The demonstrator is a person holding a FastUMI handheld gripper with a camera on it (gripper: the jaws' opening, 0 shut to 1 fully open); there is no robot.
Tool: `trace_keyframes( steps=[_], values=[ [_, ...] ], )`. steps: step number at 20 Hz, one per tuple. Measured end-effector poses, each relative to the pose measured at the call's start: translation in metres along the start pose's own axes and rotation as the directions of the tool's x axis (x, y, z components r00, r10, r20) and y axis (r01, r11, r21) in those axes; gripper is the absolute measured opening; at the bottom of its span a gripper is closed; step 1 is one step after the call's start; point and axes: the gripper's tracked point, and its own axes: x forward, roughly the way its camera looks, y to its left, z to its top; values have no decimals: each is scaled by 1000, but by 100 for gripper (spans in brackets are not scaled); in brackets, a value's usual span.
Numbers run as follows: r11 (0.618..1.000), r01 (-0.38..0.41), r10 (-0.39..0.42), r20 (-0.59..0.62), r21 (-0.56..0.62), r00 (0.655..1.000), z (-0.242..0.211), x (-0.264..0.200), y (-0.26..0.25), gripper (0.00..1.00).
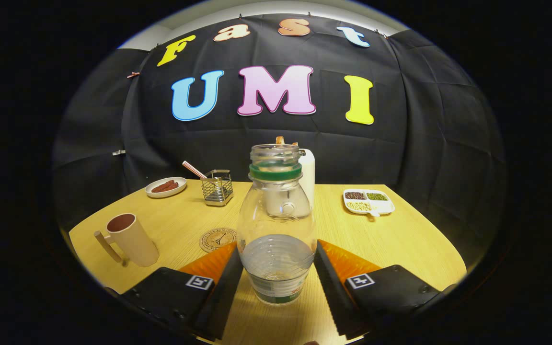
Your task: Take the bottle from table, then pour the juice into the cup, finally place the bottle on the coaster
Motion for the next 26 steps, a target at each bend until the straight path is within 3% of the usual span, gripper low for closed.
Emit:
trace_keyframes(
  steps=[10, 26],
  values=[
    [998, -42, 41, -32, -48, 999, 0, 0, 2, 72],
    [963, -30, 37, 20, -268, 999, 95, -8, 37, 72]
  ],
)
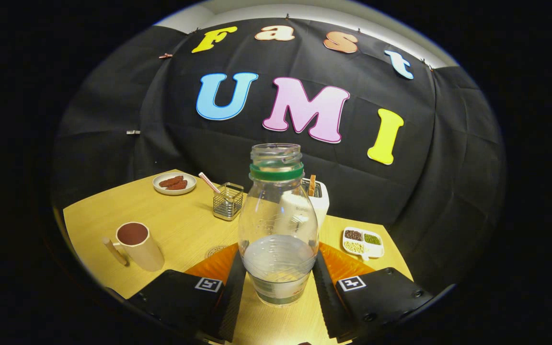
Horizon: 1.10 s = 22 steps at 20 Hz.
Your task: Take the bottle from table, then pour the juice into the cup, finally place the bottle on the coaster
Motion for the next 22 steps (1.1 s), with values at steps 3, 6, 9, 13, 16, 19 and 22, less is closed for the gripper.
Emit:
trace_keyframes(
  steps=[3, 6, 9, 13, 16, 19, 22],
  values=[
    [997, 13, -14, -7, -70, 1000, 12, -5, 5, 72],
    [988, 34, -36, -8, -148, 999, 23, -9, 10, 72],
    [965, 51, -54, -3, -259, 999, 31, -7, 21, 72],
    [928, 78, -88, -10, -364, 996, 26, -1, 34, 72],
    [898, 94, -108, -9, -429, 994, 24, 5, 44, 72],
    [857, 101, -118, -2, -506, 993, 23, 14, 55, 72],
    [822, 93, -117, -6, -562, 993, 18, 20, 65, 72]
  ],
)
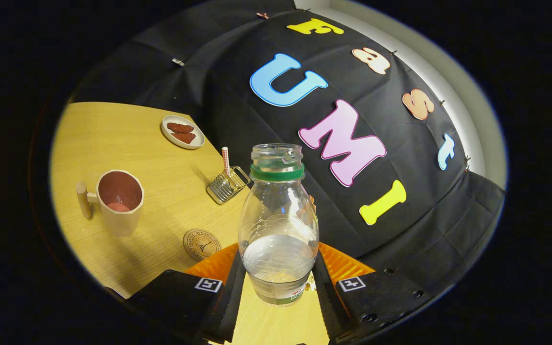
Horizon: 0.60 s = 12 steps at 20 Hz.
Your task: Take the bottle from table, then pour the juice into the cup, finally place the bottle on the coaster
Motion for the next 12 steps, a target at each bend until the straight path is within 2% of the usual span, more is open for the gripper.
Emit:
trace_keyframes(
  steps=[4, 12],
  values=[
    [995, -2, 4, 17, -101, 1000, 7, 6, 13, 72],
    [956, -21, 35, 43, -293, 998, 10, 22, 44, 72]
  ],
)
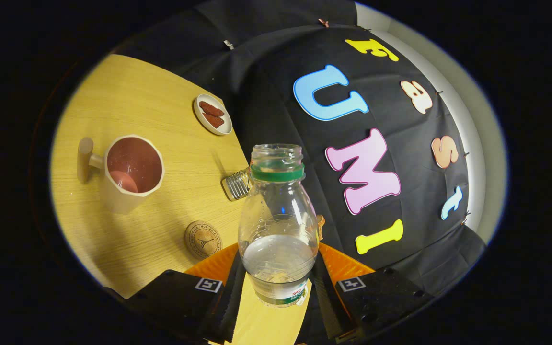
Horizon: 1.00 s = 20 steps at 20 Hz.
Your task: Take the bottle from table, then pour the juice into the cup, finally place the bottle on the coaster
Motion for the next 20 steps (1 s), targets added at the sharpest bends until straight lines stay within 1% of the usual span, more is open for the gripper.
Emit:
trace_keyframes(
  steps=[5, 12, 17, 20],
  values=[
    [994, -17, 18, 7, -105, 1000, 1, 6, 14, 72],
    [974, -41, 44, 11, -221, 999, 2, 19, 31, 72],
    [947, -50, 62, 29, -316, 998, 8, 26, 43, 72],
    [925, -54, 76, 44, -377, 996, 13, 29, 50, 72]
  ],
)
